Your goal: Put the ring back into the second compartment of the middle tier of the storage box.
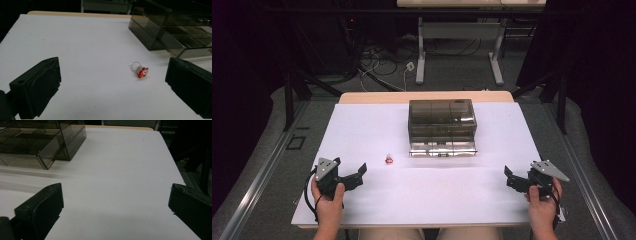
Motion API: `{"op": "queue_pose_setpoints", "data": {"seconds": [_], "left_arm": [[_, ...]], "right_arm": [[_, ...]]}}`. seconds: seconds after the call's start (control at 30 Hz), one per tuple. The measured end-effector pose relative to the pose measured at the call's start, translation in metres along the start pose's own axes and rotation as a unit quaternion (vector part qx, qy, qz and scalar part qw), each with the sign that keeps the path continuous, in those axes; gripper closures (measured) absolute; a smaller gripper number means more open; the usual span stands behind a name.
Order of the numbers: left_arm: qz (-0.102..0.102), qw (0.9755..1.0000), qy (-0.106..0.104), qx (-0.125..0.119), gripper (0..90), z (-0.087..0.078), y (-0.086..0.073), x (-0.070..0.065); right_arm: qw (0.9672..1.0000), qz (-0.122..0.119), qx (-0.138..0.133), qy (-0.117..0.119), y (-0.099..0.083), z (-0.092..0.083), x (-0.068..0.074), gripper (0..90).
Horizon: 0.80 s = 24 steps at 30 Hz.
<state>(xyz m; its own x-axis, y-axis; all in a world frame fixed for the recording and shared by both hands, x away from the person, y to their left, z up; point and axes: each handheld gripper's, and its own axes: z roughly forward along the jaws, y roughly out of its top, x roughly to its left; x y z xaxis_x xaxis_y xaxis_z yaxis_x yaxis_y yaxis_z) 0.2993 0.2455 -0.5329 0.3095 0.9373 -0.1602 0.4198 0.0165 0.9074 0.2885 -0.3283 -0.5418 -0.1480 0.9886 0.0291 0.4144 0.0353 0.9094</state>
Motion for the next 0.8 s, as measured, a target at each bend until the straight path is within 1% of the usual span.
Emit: {"op": "queue_pose_setpoints", "data": {"seconds": [0.07,0.1,0.13,0.23,0.27,0.33,0.37,0.4,0.47,0.5,0.53,0.57,0.6,0.63,0.67,0.7,0.77,0.8], "left_arm": [[-0.003,0.9999,0.009,0.006,0.3,0.001,0.000,0.001],[-0.009,0.9999,0.012,0.006,0.3,0.002,0.000,0.001],[-0.012,0.9997,0.022,0.008,0.3,0.004,0.001,0.001],[-0.011,0.9995,0.027,0.011,0.3,0.005,0.001,0.001],[-0.013,0.9994,0.028,0.016,0.3,0.006,0.000,0.001],[-0.014,0.9994,0.026,0.017,0.3,0.006,0.000,0.002],[-0.016,0.9994,0.025,0.018,0.3,0.006,0.000,0.002],[-0.017,0.9994,0.024,0.020,0.3,0.006,0.000,0.002],[-0.016,0.9993,0.023,0.023,0.3,0.006,0.000,0.003],[-0.020,0.9993,0.022,0.024,0.4,0.006,0.000,0.003],[-0.023,0.9992,0.022,0.027,0.4,0.007,0.000,0.004],[-0.023,0.9992,0.022,0.027,0.4,0.007,0.000,0.004],[-0.023,0.9992,0.021,0.023,0.4,0.007,-0.001,0.004],[-0.023,0.9992,0.021,0.023,0.4,0.007,-0.001,0.004],[-0.025,0.9993,0.020,0.020,0.4,0.007,-0.001,0.005],[-0.022,0.9994,0.023,0.013,0.4,0.008,-0.001,0.005],[-0.020,0.9994,0.026,0.011,0.4,0.008,-0.001,0.005],[-0.019,0.9994,0.029,0.011,0.5,0.008,-0.001,0.005]], "right_arm": [[1.0000,0.002,0.002,-0.001,0.000,0.000,0.000,0.0],[1.0000,0.006,-0.003,-0.002,0.000,0.001,-0.001,0.0],[0.9999,0.009,-0.004,-0.004,0.000,0.002,-0.001,0.0],[0.9999,0.010,0.003,-0.008,0.000,0.004,-0.002,0.0],[0.9998,0.015,0.003,-0.009,0.001,0.005,-0.001,0.0],[0.9998,0.016,0.004,-0.011,0.001,0.006,-0.002,0.0],[0.9996,0.026,0.000,-0.008,0.001,0.008,-0.002,0.0],[0.9995,0.029,0.001,-0.007,0.002,0.008,-0.003,0.0],[0.9995,0.031,0.000,-0.010,0.002,0.009,-0.004,0.0],[0.9995,0.031,0.003,-0.008,0.003,0.008,-0.006,0.0],[0.9994,0.032,0.000,-0.011,0.002,0.008,-0.006,0.0],[0.9994,0.032,0.000,-0.012,0.002,0.008,-0.007,0.0],[0.9997,0.017,0.003,-0.015,0.001,0.008,-0.009,0.0],[0.9998,0.012,0.005,-0.016,0.001,0.008,-0.010,0.0],[0.9998,0.012,0.005,-0.016,0.001,0.008,-0.010,0.0],[0.9997,0.003,0.020,-0.010,0.000,0.007,-0.011,0.0],[0.9998,0.007,0.015,-0.007,-0.001,0.008,-0.012,0.0],[0.9997,0.008,0.021,-0.007,-0.001,0.008,-0.013,0.0]]}}
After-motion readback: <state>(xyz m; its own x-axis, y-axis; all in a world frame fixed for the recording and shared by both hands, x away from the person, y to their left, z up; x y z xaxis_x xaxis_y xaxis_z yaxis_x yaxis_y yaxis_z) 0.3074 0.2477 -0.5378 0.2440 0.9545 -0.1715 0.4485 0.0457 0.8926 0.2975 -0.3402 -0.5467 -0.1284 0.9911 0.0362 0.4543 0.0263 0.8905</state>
